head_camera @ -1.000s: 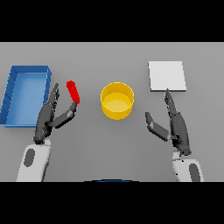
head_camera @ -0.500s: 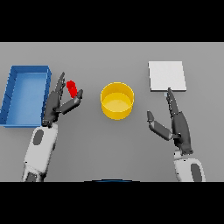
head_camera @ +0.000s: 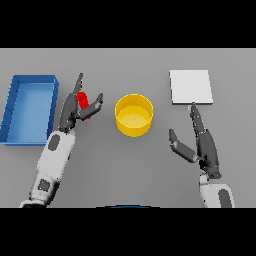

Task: Pick up the red beaker and tilt it to pour out 1 green nut into yellow bowl. Pick up the yellow bowl and place it on the metallic measuring scale.

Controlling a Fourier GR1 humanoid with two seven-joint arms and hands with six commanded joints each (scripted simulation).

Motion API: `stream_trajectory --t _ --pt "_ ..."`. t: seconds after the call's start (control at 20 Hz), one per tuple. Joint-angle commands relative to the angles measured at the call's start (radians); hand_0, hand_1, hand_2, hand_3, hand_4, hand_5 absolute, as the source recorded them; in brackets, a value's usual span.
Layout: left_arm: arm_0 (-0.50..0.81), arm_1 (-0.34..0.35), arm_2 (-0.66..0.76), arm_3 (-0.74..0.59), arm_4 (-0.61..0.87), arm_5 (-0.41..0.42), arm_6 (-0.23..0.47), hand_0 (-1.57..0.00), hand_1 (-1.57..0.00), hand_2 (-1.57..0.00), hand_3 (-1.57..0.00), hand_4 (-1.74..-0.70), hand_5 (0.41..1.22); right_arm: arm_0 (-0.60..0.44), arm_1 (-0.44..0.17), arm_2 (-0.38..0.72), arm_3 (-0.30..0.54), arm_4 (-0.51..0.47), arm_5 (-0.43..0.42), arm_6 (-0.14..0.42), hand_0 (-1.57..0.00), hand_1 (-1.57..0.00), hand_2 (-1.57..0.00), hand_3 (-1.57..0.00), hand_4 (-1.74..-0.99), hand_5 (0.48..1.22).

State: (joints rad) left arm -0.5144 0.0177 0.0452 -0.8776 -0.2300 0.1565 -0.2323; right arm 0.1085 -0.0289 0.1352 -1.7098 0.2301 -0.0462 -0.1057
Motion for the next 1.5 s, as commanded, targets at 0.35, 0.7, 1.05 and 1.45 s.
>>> stream_trajectory --t 0.35,0.7,1.05,1.45 --pt "-0.049 -0.033 0.048 0.09 0.018 0.043 -0.13 -1.06 -1.08 -1.07 -0.89 -1.57 1.036 -0.023 -0.003 0.0 0.015 0.019 -0.01 0.016 0.0 0.0 0.0 0.0 -1.24 0.693" --pt "-0.06 -0.036 0.055 0.093 0.034 0.068 -0.145 -1.46 -1.47 -1.47 -1.42 -1.69 1.129 -0.036 0.006 0.003 0.037 0.033 -0.023 0.007 0.0 0.0 0.0 0.0 -1.186 0.67" --pt "-0.086 0.066 -0.066 -0.065 -0.072 0.026 -0.029 -1.55 -1.55 -1.55 -1.54 -1.73 1.134 -0.025 -0.011 0.005 0.038 0.081 -0.053 -0.026 0.0 0.0 0.0 0.0 -1.103 0.656" --pt "-0.13 0.168 -0.255 -0.138 -0.265 -0.05 0.124 -1.56 -1.56 -1.56 -1.55 -1.74 1.136 -0.016 -0.01 0.01 0.021 0.073 -0.041 -0.022 0.0 0.0 0.0 0.0 -1.092 0.664"
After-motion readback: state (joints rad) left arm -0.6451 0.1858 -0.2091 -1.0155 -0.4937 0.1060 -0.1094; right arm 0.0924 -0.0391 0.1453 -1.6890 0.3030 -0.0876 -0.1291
